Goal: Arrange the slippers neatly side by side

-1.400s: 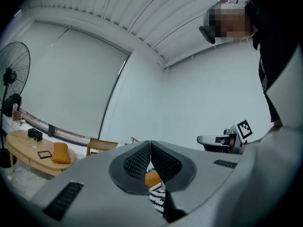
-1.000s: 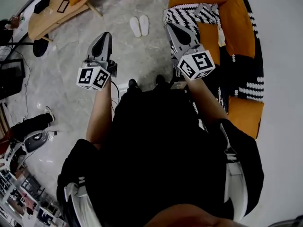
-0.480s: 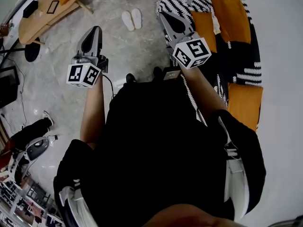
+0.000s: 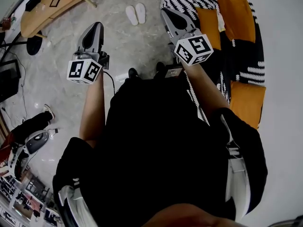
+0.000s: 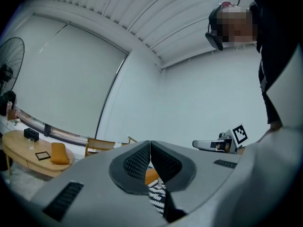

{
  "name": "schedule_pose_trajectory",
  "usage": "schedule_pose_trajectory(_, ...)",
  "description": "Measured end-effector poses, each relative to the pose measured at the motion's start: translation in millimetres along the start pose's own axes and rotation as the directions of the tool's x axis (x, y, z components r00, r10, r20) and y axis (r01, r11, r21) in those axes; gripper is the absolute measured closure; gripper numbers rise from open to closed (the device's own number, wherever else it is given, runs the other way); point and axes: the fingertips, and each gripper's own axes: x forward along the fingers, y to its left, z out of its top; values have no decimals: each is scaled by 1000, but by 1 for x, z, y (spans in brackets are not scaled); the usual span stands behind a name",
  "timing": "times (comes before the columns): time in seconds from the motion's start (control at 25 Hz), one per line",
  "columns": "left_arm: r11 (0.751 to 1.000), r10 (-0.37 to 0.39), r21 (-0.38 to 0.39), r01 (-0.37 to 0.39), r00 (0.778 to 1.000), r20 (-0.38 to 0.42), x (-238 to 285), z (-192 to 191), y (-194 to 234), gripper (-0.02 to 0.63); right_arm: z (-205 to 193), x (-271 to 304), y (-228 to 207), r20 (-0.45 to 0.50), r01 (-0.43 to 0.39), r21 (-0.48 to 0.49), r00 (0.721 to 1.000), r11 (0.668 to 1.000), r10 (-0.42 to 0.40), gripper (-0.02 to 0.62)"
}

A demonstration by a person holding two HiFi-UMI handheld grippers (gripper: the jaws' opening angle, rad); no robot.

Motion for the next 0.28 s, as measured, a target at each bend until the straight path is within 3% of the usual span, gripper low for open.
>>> schedule_pose_trajectory(0.28,993,102,51,-102,995,0,-5,1,10,588,-1,-6,-12,-17,87,-14,996,996,-88,564)
